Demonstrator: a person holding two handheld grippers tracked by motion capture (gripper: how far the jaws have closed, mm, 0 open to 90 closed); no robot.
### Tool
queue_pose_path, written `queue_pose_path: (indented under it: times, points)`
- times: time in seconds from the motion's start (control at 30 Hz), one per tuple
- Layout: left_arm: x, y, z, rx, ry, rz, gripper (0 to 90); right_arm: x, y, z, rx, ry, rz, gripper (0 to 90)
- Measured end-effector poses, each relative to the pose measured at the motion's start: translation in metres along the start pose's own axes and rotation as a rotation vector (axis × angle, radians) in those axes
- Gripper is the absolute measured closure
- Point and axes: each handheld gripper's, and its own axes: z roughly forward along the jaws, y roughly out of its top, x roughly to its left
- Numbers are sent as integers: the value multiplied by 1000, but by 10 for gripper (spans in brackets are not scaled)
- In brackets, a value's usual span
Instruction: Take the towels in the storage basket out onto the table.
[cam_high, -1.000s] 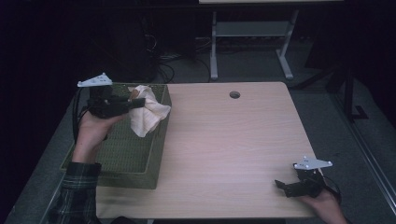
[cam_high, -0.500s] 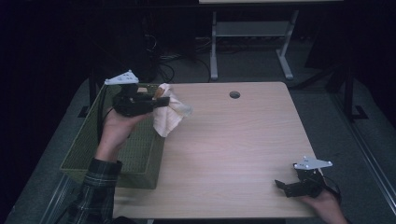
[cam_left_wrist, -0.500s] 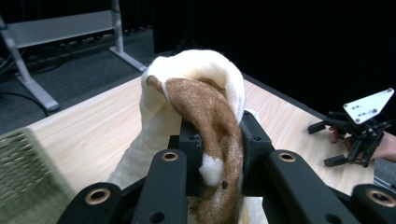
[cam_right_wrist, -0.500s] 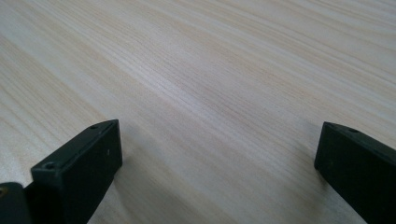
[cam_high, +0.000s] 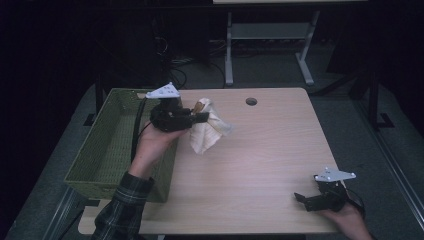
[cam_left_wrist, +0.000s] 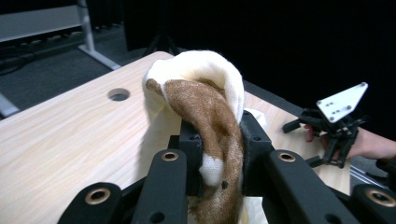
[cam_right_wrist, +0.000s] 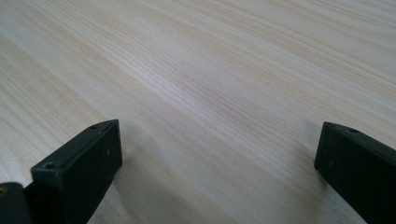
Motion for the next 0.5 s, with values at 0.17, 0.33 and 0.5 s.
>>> queue_pose_path:
  times: [0.17, 0.33, 0.5]
  points:
    - [-12, -2, 19, 2, -30, 1, 746, 0, 0, 0, 0, 0, 1, 5]
    - [-22, -7, 36, 11, -10, 12, 747, 0, 0, 0, 0, 0, 0, 5]
    - [-29, -20, 52, 28, 30, 21, 747, 0, 0, 0, 0, 0, 0, 5]
